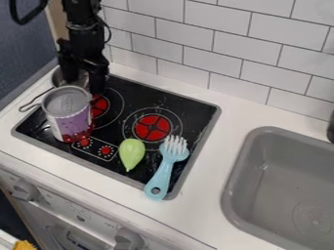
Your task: Move the silver pot close to right side of the bunner
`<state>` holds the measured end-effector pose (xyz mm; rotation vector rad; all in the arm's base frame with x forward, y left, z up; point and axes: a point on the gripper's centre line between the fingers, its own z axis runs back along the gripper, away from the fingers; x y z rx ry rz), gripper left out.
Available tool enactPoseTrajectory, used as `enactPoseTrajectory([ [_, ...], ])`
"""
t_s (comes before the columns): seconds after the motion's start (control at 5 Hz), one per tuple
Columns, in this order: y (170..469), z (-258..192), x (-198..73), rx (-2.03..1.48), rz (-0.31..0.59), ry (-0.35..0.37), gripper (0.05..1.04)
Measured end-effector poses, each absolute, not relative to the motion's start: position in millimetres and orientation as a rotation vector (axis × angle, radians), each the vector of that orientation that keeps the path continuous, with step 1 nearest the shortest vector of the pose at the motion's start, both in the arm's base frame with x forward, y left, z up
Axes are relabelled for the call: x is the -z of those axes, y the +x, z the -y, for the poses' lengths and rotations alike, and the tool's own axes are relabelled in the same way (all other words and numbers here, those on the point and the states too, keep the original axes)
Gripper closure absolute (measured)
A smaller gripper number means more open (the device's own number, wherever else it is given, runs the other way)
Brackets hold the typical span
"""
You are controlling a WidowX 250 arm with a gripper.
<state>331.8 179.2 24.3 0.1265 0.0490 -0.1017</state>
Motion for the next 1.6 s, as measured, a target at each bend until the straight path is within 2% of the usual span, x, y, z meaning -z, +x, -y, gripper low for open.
enactPoseTrajectory([
  [0.2,334,-179,-22,0.098,-0.044,0.132,0.137],
  [0.6,328,-171,-12,0.109,-0.055,0.134,0.730],
  [0.8,327,-171,-10,0.104,-0.057,0.142,0.930],
  [1.0,323,-171,-9,0.122,-0.073,0.148,0.999],
  [1.2,319,-172,-15,0.140,-0.068,0.144,1.000],
  [1.4,317,-175,-27,0.190,-0.069,0.151,1.000],
  [1.6,318,-179,-57,0.267,-0.043,0.195,1.000],
])
